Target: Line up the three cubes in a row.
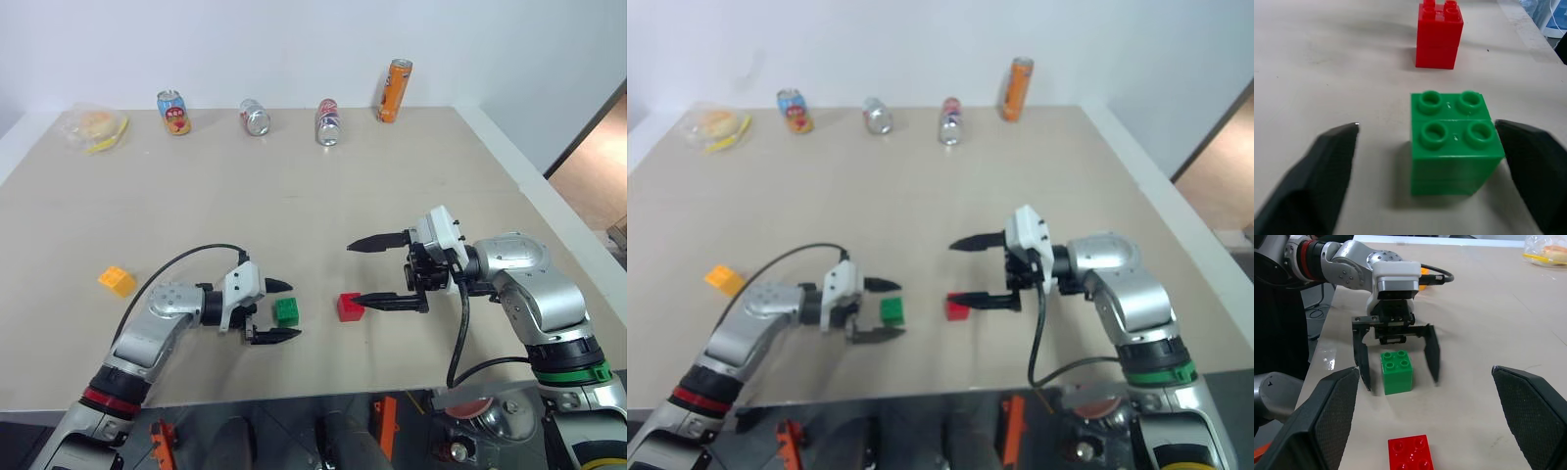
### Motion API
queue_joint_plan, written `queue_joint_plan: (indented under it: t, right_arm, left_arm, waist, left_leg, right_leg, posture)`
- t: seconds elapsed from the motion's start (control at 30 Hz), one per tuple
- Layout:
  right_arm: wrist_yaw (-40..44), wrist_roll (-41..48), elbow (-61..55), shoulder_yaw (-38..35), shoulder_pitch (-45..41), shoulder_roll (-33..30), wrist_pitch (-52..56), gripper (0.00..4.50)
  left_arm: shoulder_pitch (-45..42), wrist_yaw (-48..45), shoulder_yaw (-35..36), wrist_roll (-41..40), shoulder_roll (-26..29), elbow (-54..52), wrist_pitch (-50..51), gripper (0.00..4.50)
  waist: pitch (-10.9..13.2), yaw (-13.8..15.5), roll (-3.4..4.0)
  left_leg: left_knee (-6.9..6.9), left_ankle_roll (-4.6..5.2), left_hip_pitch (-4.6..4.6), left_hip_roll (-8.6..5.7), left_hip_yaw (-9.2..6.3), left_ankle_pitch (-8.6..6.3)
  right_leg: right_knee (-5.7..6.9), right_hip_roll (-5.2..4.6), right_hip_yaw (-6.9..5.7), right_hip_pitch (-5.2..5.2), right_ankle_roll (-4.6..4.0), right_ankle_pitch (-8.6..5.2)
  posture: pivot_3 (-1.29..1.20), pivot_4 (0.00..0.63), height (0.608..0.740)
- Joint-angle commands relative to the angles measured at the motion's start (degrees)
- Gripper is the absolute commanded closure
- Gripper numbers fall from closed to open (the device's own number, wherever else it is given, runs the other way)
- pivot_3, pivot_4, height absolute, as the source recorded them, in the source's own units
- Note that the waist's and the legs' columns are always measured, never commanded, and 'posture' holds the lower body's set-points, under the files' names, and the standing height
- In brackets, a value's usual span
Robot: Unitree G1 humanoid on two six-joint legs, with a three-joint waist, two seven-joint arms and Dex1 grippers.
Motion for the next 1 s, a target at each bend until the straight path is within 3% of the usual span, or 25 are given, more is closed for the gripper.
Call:
queue_joint_plan:
  t: [0.03,0.3,0.43,0.53,0.7,1.0]
  right_arm:
    - [0.68,2.93,-1.92,-1.69,-1.59,0.14,1.03,0.0]
    - [-3.58,3.4,2.71,-0.69,-8.19,8.19,1.06,0.0]
    - [-3.52,2.53,6.07,1.45,-11.9,13.66,-0.29,0.0]
    - [-2.57,1.76,7.86,2.6,-13.25,15.59,-1.33,0.0]
    - [-1.95,0.25,9.94,4.2,-14.44,17.77,-3.13,0.0]
    - [-2.72,-0.4,9.25,4.03,-13.87,18.58,-3.38,0.0]
  left_arm:
    - [0.32,3.28,6.54,-5.38,1.33,-7.9,5.19,0.02]
    - [9.21,22.41,27.39,-12.42,1.95,-22.44,16.38,0.02]
    - [16.13,22.02,39.18,-15.47,6.95,-23.14,17.75,0.02]
    - [18.04,19.85,43.87,-17.28,10.45,-19.19,17.43,0.02]
    - [19.75,14.52,46.29,-16.03,15.48,-9.07,14.64,0.02]
    - [15.73,9.6,40.52,-9.73,18.75,9.18,6.42,0.02]
  waist:
    - [0.01,-0.02,0.01]
    - [0.03,-0.44,0.04]
    - [0.03,-0.44,0.03]
    - [0.04,-0.02,0.03]
    - [0.04,0.08,0.04]
    - [0.02,0.08,0.01]
  left_leg:
    - [0.0,0.0,-0.01,0.01,-0.01,0.0]
    - [-0.03,0.0,0.08,0.09,-0.03,0.0]
    - [-0.03,0.0,0.07,0.12,0.0,0.0]
    - [-0.04,0.0,0.06,0.14,-0.03,0.0]
    - [-0.02,-0.01,0.06,0.12,0.03,0.0]
    - [-0.28,-0.02,-0.03,0.21,0.06,-0.01]
  right_leg:
    - [0.0,0.01,-0.01,-0.01,0.02,0.01]
    - [0.06,0.06,-0.04,0.02,0.04,0.03]
    - [0.07,0.05,-0.04,0.0,0.01,0.02]
    - [0.07,0.04,-0.13,-0.01,-0.23,-0.11]
    - [0.05,-0.06,-0.18,0.0,-0.39,-0.21]
    - [0.09,-0.05,-0.32,-0.33,-0.59,-0.2]
  posture:
    - [0.0,0.15,0.74]
    - [0.0,0.15,0.74]
    - [0.0,0.15,0.74]
    - [0.0,0.15,0.74]
    - [0.0,0.15,0.74]
    - [0.0,0.15,0.74]
